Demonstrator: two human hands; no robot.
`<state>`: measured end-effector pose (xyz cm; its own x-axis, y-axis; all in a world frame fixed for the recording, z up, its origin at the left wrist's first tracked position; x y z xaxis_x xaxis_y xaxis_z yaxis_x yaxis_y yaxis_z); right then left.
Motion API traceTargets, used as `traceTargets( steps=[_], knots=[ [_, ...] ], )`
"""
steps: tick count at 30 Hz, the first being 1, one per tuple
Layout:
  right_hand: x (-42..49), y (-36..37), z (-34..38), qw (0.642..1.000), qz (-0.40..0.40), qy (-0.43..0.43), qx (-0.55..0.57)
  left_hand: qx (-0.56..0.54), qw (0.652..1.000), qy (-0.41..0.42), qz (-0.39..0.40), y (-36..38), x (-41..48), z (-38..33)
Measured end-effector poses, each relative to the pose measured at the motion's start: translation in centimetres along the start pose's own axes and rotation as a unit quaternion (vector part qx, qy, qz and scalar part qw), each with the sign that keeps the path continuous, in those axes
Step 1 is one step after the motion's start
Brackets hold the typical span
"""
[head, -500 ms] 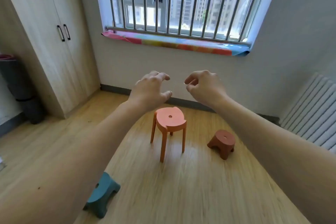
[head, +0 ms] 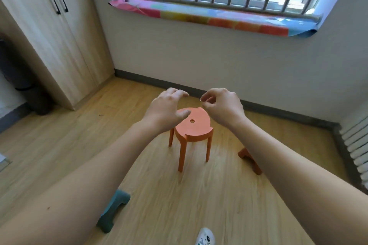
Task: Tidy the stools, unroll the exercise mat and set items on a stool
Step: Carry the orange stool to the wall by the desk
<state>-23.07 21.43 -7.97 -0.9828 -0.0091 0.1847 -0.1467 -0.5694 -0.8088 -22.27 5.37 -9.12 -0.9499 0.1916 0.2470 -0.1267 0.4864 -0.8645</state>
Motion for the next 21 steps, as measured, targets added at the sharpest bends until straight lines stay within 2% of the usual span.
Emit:
traceTargets(
  steps=[8,13,17,21],
  knots=[
    [9.6,4.8,-6.3,0.997,0.065,0.036,0.010,-0.042,0.994,-0.082,0.054,6.8,7.9,3.1],
    [15.1,10.7,-7.9,0.989,0.130,0.067,0.022,-0.064,0.983,-0.140,0.100,9.7,11.8,8.4],
    [18.7,13.8,-9.2,0.982,0.161,0.094,0.016,-0.151,0.961,-0.195,0.129,13.1,15.4,12.4],
    [24.0,16.5,-10.7,0.968,0.184,0.172,0.013,-0.241,0.925,-0.253,0.149,16.5,20.0,17.3]
  ],
)
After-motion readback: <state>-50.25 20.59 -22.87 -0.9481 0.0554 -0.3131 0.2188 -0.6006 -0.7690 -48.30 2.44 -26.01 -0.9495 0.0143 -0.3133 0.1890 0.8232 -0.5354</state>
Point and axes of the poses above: each hand's wrist, its own x-axis towards the middle knuckle, its own y-axis out of the palm, z = x × y, the point moved 2 cm from there along x, towards the middle knuckle, and after that the axes turned 2 degrees about y, right-handed, at the moved point
